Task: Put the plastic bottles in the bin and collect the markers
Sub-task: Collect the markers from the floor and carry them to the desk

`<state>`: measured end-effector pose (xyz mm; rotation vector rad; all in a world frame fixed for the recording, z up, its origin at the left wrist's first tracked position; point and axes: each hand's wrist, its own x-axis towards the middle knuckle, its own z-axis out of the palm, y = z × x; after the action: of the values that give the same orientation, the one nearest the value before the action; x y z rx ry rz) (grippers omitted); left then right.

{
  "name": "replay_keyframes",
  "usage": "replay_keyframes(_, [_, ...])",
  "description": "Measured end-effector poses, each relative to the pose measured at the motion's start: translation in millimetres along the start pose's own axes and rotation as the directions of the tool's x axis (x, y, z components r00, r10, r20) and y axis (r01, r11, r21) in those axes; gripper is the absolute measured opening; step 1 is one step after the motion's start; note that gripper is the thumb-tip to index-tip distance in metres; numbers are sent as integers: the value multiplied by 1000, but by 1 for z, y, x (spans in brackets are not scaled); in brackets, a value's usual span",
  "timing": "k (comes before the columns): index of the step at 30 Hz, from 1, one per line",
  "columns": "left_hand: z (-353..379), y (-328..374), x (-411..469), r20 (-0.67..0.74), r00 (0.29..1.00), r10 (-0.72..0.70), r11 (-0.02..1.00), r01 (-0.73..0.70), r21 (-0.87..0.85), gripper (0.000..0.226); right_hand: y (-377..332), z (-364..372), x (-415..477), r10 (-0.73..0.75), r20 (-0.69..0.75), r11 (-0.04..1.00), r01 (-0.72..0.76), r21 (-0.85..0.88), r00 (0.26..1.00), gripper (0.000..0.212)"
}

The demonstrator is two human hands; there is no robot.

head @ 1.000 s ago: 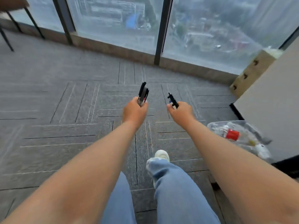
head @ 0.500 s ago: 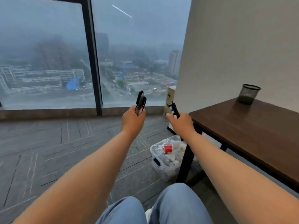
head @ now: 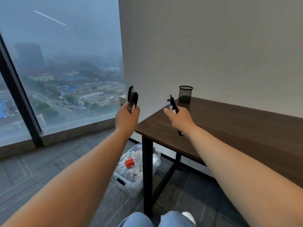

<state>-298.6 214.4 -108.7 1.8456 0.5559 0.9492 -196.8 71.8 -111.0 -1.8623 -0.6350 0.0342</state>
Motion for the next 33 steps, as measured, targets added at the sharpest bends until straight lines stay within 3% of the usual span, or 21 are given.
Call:
replay_keyframes(11, [154,-9,139,139,989,42,995,-28,-99,26,71,-61,154,50,-122,998,-46,39,991,43])
replay_keyframes(17, [227,-16,182,173,982,70,992,-50,-112,32,111,-83,223,94,-222,986,-60,154,970,44])
replay_keyframes(26, [272,-16,233,179,983,25,966,23,-258,22,137,-84,299,209,-233,922,-112,371,950,37])
replay_keyframes(33, [292,-44,256,147,989,-33,956,74,-285,24,139,-78,381,125,-382,968,-29,248,916,34])
